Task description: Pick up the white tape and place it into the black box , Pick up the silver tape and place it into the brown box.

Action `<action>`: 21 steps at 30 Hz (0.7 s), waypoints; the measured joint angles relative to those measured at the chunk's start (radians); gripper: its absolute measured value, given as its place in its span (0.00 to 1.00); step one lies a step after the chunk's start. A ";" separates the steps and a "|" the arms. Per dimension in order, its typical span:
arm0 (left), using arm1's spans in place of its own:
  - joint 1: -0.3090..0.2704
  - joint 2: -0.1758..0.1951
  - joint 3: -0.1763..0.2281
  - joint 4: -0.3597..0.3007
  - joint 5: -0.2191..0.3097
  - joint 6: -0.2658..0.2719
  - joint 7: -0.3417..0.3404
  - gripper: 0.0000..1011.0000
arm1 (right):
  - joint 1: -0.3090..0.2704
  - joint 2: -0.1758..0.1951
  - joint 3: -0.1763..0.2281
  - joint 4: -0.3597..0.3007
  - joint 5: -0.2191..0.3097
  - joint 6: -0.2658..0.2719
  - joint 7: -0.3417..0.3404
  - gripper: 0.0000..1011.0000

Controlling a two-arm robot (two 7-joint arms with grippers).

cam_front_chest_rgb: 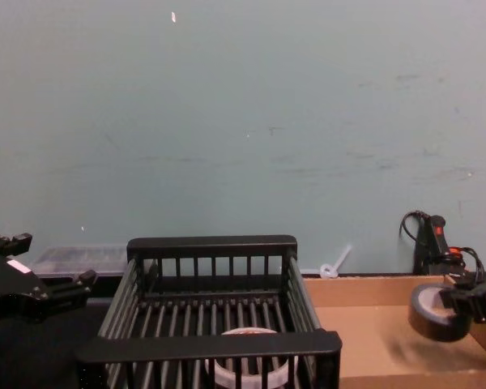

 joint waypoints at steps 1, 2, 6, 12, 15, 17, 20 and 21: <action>0.000 0.000 0.000 0.000 0.000 0.000 0.000 0.99 | 0.000 0.000 0.000 0.000 0.000 0.000 0.000 0.22; 0.000 0.000 0.000 0.000 0.000 0.000 0.000 0.99 | 0.000 0.000 0.000 -0.001 0.001 0.000 0.000 0.25; 0.000 0.000 0.000 0.000 0.000 0.000 0.000 0.99 | -0.001 0.001 -0.001 -0.002 0.001 0.000 0.000 0.36; 0.000 0.000 0.000 0.000 0.000 0.000 0.000 0.99 | -0.001 0.001 -0.001 -0.002 0.002 0.001 0.001 0.56; 0.000 0.000 0.000 0.000 0.000 0.000 0.000 0.99 | -0.001 0.002 -0.001 -0.003 0.003 0.001 0.001 0.67; 0.000 0.000 0.000 0.000 0.000 0.000 0.000 0.99 | -0.002 0.002 -0.001 -0.003 0.003 0.001 0.001 0.70; 0.000 0.000 0.000 0.000 0.000 0.000 0.000 0.99 | -0.002 0.002 -0.001 -0.003 0.003 0.001 0.001 0.80; 0.000 0.000 0.000 0.000 0.000 0.000 0.000 0.99 | -0.002 0.002 -0.001 -0.003 0.003 0.001 0.001 0.82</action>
